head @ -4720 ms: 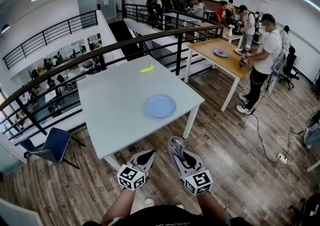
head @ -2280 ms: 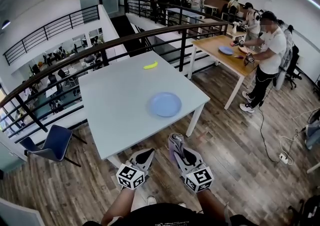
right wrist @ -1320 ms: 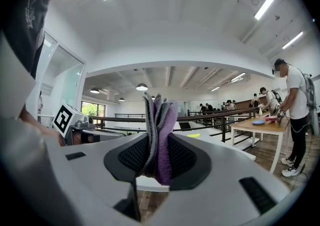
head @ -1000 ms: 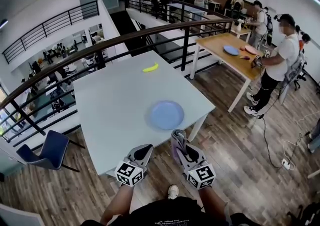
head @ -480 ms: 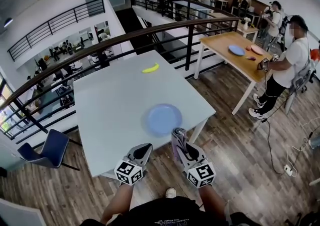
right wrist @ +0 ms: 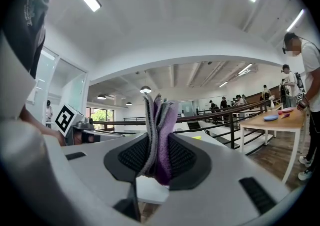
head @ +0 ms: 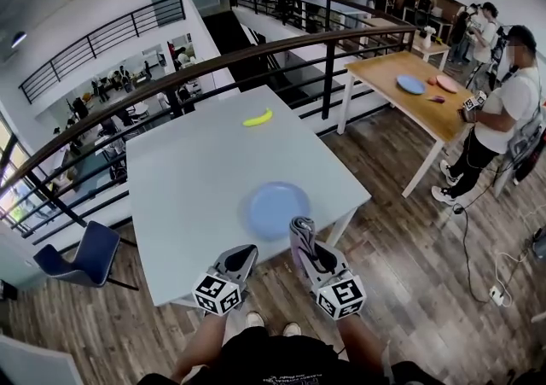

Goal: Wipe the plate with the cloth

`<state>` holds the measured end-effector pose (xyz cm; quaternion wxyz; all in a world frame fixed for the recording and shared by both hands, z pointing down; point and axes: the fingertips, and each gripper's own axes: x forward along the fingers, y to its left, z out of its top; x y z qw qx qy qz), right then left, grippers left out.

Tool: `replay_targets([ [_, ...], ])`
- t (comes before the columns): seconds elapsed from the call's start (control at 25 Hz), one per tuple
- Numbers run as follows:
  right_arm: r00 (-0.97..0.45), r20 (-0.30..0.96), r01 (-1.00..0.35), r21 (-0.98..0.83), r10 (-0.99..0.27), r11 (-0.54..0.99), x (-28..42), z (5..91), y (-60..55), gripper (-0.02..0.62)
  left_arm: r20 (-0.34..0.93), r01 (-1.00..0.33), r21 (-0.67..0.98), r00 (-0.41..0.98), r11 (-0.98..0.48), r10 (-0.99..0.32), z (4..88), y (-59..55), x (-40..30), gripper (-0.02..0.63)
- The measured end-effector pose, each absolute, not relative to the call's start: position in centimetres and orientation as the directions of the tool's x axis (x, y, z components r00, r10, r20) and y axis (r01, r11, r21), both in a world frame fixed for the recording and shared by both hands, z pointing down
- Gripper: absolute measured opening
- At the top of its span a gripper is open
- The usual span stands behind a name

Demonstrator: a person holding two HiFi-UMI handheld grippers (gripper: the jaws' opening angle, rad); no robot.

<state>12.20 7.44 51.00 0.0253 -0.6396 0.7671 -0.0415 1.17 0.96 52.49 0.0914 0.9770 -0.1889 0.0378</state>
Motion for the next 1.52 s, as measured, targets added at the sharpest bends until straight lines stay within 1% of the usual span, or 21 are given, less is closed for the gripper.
replay_targets([
  [0.2, -0.178, 0.012, -0.979, -0.100, -0.984, 0.176, 13.3, 50.8, 4.8, 0.117, 0.112, -0.380, 0.136, 0.924, -0.915, -0.367, 51.8, -1.7, 2.2, 0.012],
  [0.44, -0.185, -0.008, -0.979, -0.088, -0.983, 0.185, 12.6, 49.3, 0.1, 0.117, 0.094, -0.369, 0.120, 0.929, -0.922, -0.359, 50.7, -5.9, 2.7, 0.012],
  [0.84, -0.164, 0.021, -0.985, -0.065, -0.986, 0.163, 12.6, 48.9, -7.0, 0.117, 0.090, -0.342, 0.135, 0.939, -0.930, -0.332, 51.0, -13.5, 3.0, 0.012],
  [1.08, -0.164, 0.024, -0.984, -0.073, -0.986, 0.162, 11.8, 48.5, -11.4, 0.117, 0.097, -0.309, 0.092, 0.949, -0.947, -0.300, 50.7, -17.0, 3.7, 0.012],
  [1.52, -0.161, 0.065, -0.986, -0.056, -0.985, 0.158, 10.2, 49.1, -16.9, 0.117, 0.098, -0.302, 0.140, 0.952, -0.943, -0.290, 52.2, -22.2, 2.8, 0.012],
])
